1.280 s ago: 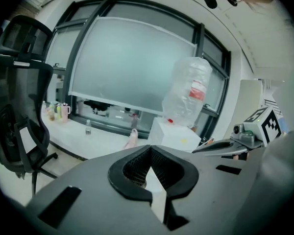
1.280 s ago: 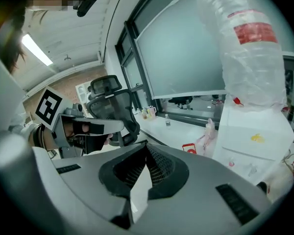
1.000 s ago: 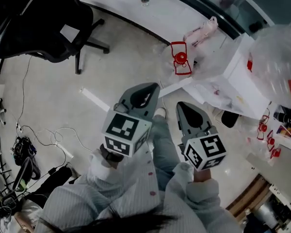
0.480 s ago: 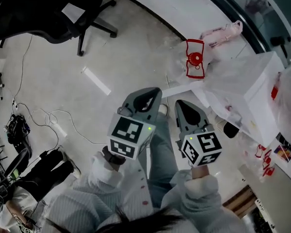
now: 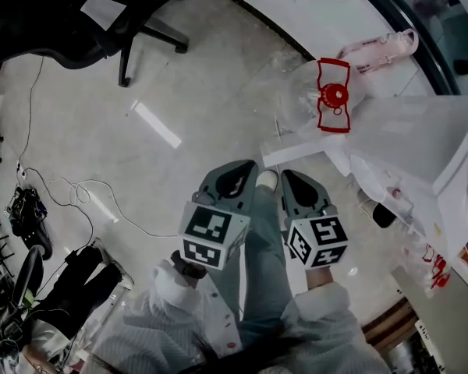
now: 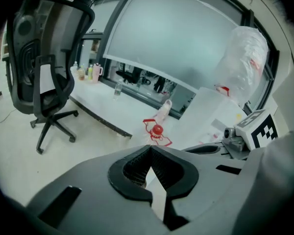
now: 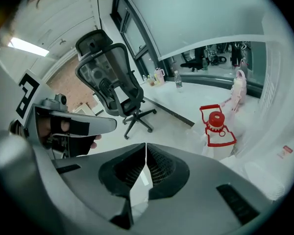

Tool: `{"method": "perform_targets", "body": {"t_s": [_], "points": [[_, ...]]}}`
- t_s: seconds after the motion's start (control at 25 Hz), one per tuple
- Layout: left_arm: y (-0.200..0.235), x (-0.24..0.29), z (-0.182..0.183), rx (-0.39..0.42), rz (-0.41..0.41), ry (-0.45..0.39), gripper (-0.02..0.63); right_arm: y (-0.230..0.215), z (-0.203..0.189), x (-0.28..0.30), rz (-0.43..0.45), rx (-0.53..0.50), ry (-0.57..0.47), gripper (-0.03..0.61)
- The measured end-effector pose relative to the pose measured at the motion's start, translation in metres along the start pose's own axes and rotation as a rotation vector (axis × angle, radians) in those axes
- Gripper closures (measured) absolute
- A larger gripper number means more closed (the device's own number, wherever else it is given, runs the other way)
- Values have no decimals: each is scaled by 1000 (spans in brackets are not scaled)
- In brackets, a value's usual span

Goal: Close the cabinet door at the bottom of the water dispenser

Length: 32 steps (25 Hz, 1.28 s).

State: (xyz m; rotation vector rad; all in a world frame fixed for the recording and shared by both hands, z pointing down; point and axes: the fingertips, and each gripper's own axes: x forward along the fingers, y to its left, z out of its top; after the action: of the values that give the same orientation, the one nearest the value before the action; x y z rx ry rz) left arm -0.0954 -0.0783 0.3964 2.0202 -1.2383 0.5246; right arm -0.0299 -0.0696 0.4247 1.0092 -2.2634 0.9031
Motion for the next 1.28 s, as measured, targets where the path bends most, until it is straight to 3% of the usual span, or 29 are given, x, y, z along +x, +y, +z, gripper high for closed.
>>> {"method": "perform_targets", "body": {"t_s": [0.44, 0.88, 1.28], "points": [[46, 45, -65, -48, 1, 80, 603, -25, -78, 76, -42, 58, 107, 561], [76, 65, -129, -53, 0, 176, 603, -44, -159, 116, -133, 221, 241, 560], [87, 71, -149, -28, -27, 221, 603, -52, -208, 140, -177, 438, 334, 406]]}}
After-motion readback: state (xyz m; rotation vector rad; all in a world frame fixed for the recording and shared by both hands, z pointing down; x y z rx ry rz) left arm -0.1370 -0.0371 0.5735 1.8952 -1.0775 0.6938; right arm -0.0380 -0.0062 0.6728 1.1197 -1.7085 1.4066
